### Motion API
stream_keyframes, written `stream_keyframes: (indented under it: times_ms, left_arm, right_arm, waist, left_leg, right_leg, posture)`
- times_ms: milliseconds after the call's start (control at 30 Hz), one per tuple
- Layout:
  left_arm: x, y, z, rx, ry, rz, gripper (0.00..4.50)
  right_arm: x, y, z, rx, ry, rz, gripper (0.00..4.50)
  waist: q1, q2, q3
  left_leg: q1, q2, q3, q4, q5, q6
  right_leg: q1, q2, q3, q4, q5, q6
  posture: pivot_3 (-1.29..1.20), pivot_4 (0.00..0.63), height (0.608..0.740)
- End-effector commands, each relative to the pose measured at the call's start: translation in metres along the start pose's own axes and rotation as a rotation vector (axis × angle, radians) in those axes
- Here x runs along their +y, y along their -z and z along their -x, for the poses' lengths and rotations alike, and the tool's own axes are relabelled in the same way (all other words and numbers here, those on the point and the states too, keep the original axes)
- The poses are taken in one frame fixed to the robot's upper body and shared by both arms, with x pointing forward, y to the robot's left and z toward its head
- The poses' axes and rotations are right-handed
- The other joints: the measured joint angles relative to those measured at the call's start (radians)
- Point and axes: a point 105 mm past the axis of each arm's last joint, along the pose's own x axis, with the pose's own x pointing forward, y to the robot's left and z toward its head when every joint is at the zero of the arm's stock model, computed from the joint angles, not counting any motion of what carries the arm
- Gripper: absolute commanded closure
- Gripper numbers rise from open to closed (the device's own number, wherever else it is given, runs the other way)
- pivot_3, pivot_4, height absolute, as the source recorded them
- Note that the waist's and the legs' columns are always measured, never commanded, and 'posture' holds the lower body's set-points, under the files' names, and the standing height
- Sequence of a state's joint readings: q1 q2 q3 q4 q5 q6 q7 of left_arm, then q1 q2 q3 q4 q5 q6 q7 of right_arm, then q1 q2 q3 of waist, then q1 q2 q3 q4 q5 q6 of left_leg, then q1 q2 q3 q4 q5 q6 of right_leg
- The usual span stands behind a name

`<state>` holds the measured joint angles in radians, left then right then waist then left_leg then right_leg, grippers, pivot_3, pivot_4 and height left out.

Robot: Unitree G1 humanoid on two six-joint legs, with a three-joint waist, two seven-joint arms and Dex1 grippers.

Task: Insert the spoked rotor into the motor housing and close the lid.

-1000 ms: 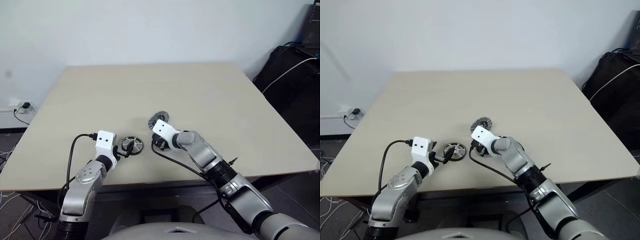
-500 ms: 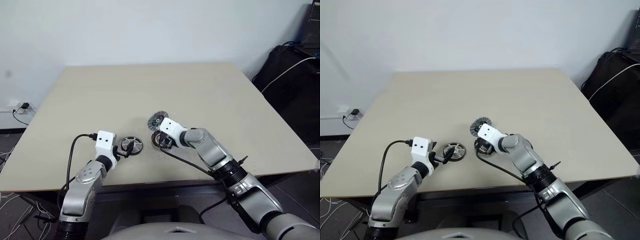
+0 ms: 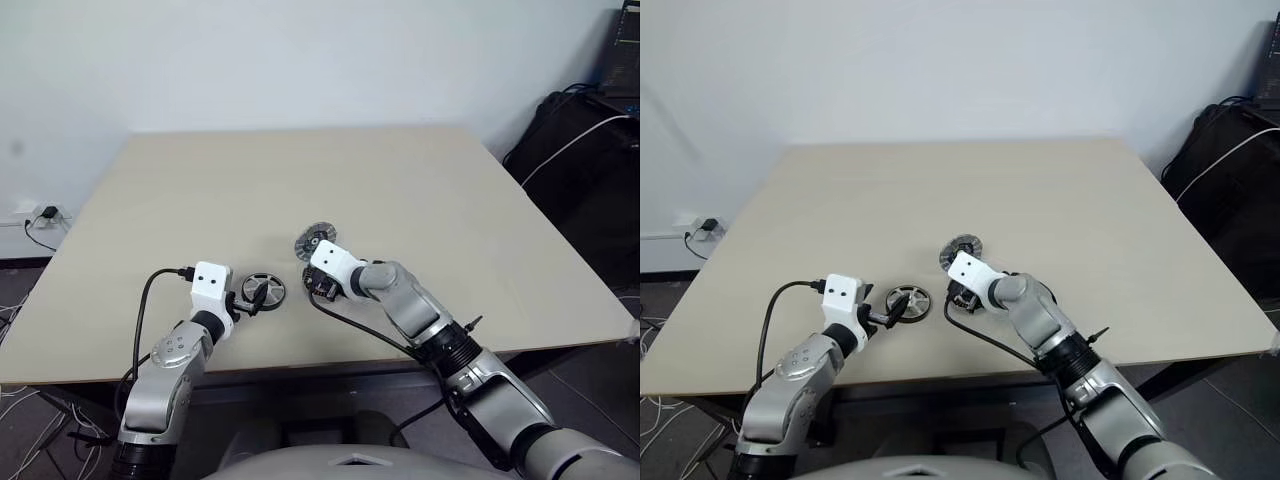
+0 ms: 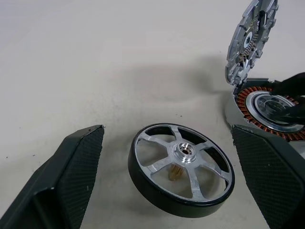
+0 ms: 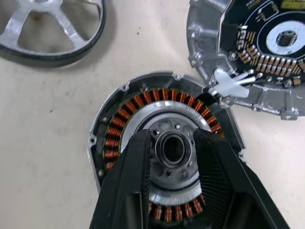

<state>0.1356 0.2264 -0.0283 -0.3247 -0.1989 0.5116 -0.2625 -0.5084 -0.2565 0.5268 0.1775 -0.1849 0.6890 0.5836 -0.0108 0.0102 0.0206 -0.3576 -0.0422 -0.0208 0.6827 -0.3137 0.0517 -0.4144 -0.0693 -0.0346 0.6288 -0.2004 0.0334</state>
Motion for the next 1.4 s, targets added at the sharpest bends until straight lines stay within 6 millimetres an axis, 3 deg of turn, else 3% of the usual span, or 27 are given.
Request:
stream_keyframes:
  times_ms: [33, 367, 600, 833, 1067, 1400]
  left_arm:
    - [0.000, -0.015, 0.001, -0.058, 0.001, -0.020, 0.00]
    - [0.000, -0.015, 0.001, -0.057, 0.002, -0.022, 0.00]
    - [-0.001, -0.015, 0.001, -0.055, 0.005, -0.022, 0.00]
    - [-0.001, -0.016, -0.001, -0.055, 0.010, -0.024, 0.00]
    - [-0.003, -0.016, -0.002, -0.055, 0.019, -0.024, 0.00]
    - [-0.004, -0.016, -0.003, -0.056, 0.027, -0.023, 0.00]
  right_arm:
    - [-0.007, -0.007, -0.002, -0.019, 0.025, -0.006, 2.96]
    - [-0.034, 0.002, -0.006, 0.011, 0.127, -0.054, 2.96]
    - [-0.036, 0.001, -0.001, -0.010, 0.126, -0.054, 2.96]
    - [-0.039, -0.013, 0.011, -0.084, 0.146, -0.052, 2.96]
    - [-0.036, -0.015, 0.019, -0.090, 0.164, -0.117, 2.96]
    - [-0.019, -0.005, 0.012, -0.037, 0.130, -0.220, 2.96]
  waist:
    - [0.000, 0.000, 0.000]
    - [0.001, 0.001, -0.001]
    - [-0.001, 0.001, -0.001]
    - [0.000, 0.001, -0.001]
    - [0.001, 0.001, -0.001]
    - [0.000, 0.001, -0.001]
  left_leg:
    - [0.000, 0.000, 0.000, 0.000, 0.000, 0.000]
    - [0.000, 0.000, 0.000, 0.000, 0.000, 0.000]
    - [0.000, 0.000, 0.000, 0.000, 0.000, -0.001]
    - [0.000, 0.000, 0.000, 0.000, 0.000, -0.001]
    - [0.000, 0.000, 0.000, 0.000, 0.000, 0.000]
    - [0.000, 0.000, 0.000, 0.000, 0.000, 0.000]
  right_leg:
    - [0.000, 0.000, 0.000, 0.000, 0.000, 0.000]
    - [0.000, 0.003, 0.000, 0.000, 0.000, -0.001]
    - [0.000, 0.000, 0.001, 0.000, 0.001, -0.001]
    - [0.000, 0.000, 0.001, 0.000, 0.001, -0.001]
    - [0.000, 0.000, 0.000, 0.000, 0.001, 0.000]
    - [0.000, 0.000, 0.000, 0.000, 0.001, -0.001]
  posture:
    - [0.00, 0.000, 0.740]
    - [0.00, 0.000, 0.740]
    - [0.00, 0.000, 0.740]
    - [0.00, 0.000, 0.740]
    - [0.00, 0.000, 0.740]
    - [0.00, 0.000, 0.740]
